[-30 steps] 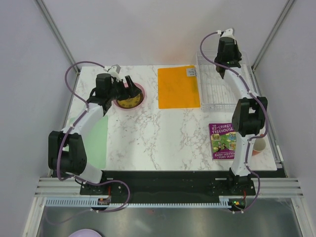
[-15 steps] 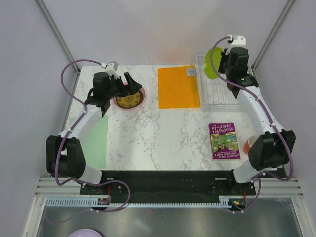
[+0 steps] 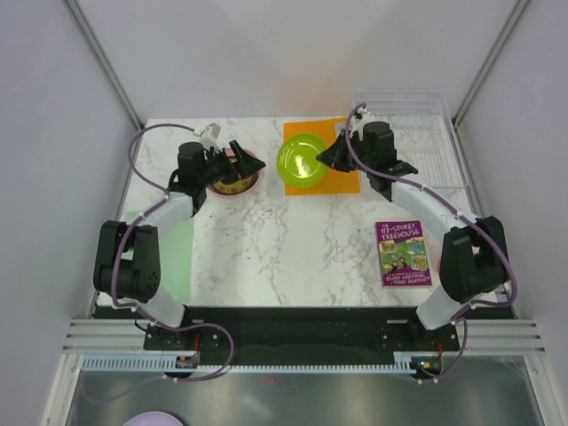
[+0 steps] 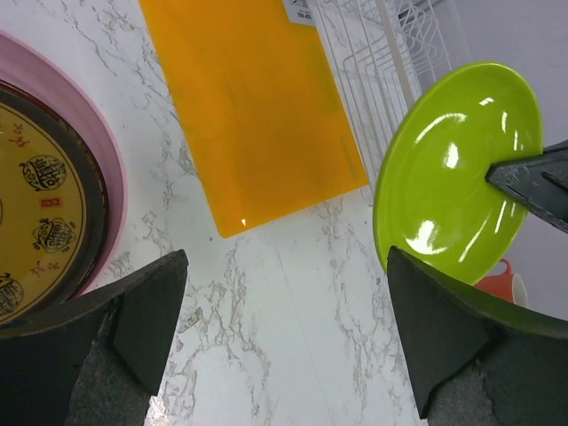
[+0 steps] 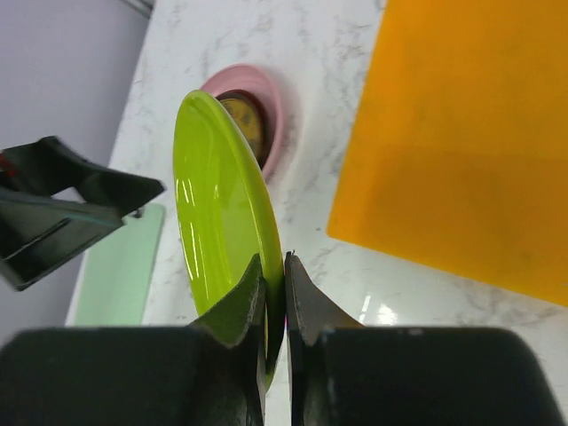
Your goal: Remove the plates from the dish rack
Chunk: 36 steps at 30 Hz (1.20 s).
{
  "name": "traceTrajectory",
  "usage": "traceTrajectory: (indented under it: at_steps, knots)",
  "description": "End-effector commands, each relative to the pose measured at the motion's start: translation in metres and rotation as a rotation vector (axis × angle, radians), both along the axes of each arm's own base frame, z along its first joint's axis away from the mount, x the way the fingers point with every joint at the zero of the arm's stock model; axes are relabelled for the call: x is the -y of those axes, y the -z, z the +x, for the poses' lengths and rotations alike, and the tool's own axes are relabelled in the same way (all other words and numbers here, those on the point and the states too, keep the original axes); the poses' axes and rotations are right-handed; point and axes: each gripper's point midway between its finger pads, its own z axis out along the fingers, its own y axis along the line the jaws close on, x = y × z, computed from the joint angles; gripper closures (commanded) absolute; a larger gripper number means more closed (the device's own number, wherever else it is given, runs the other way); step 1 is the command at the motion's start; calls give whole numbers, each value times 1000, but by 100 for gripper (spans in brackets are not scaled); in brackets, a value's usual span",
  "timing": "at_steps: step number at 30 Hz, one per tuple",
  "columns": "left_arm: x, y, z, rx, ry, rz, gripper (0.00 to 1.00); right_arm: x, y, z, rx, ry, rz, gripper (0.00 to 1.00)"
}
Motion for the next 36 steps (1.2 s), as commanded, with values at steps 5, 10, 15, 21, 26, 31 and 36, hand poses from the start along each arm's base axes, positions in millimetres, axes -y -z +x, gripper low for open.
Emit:
traceTrajectory:
  at_steps: [5,10,15,21,26,31,36]
  knots:
    - [14,-8,5,34,49,-108,0,-66,-24,-17,28,-156,228,100]
    - [19,-14,4,58,69,-147,0,-88,-16,-27,-1,-197,275,100]
    - [22,-11,3,50,84,-163,8,-98,-16,-32,-5,-228,319,100]
    - [20,-1,0,19,75,-153,98,-100,-18,-32,0,-236,318,100]
    - [5,10,6,-12,3,-65,98,-94,-9,-30,-11,-225,265,75]
    - [-42,2,26,-1,-115,-15,98,-72,-2,-23,-9,-163,200,41]
    - [-88,9,47,-22,-198,-26,98,-46,5,-17,-19,-118,167,39]
